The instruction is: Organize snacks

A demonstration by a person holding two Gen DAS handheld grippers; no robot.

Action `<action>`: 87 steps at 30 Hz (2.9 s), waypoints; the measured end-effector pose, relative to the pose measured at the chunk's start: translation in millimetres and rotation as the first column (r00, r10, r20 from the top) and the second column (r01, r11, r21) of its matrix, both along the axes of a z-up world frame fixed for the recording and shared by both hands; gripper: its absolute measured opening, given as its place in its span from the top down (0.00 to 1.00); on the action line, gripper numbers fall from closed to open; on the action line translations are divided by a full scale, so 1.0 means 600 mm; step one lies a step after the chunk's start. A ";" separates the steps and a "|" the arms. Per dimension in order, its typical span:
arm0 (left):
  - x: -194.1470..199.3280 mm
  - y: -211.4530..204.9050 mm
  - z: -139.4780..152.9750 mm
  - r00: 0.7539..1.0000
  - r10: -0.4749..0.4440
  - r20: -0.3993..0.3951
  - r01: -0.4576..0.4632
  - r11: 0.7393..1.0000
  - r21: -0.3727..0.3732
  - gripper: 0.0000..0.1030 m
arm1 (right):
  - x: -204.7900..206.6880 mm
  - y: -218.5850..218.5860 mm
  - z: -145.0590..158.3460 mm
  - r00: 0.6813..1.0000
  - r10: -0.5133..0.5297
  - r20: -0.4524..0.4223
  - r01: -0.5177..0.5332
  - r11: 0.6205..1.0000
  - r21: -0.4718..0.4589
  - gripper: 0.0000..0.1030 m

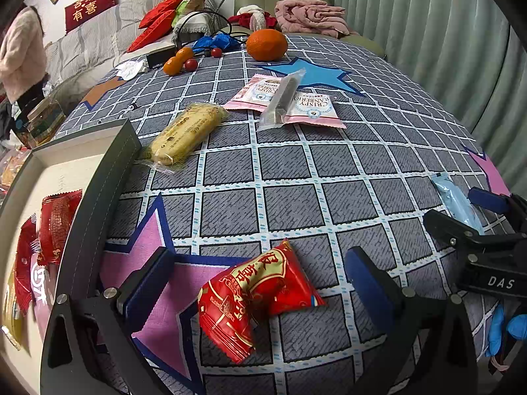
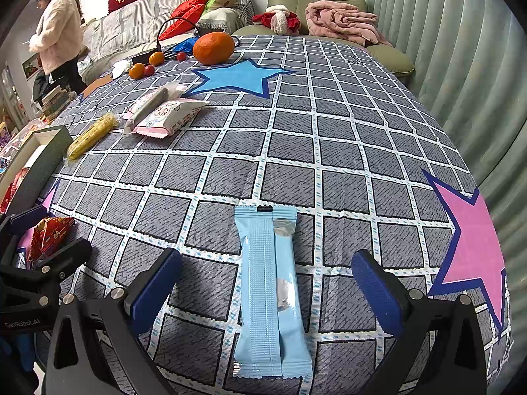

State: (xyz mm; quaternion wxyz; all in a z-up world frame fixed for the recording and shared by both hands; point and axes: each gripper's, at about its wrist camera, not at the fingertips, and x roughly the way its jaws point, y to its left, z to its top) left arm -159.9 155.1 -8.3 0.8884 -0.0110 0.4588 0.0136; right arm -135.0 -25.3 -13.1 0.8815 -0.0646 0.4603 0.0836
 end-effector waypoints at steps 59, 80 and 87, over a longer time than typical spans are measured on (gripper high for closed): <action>-0.052 0.035 0.069 0.997 -0.026 -0.068 0.016 0.990 -0.137 0.68 | -0.006 -0.017 0.047 0.982 0.058 -0.177 -0.018 0.975 0.222 0.74; -0.096 0.052 0.102 1.000 -0.017 0.001 0.017 0.989 -0.147 0.67 | -0.040 0.047 0.023 0.983 0.086 -0.163 -0.094 0.995 -0.043 0.61; -0.121 0.096 0.144 0.996 0.018 0.083 -0.003 0.984 -0.175 0.67 | -0.042 0.058 0.058 0.978 0.118 -0.173 -0.099 0.989 0.110 0.76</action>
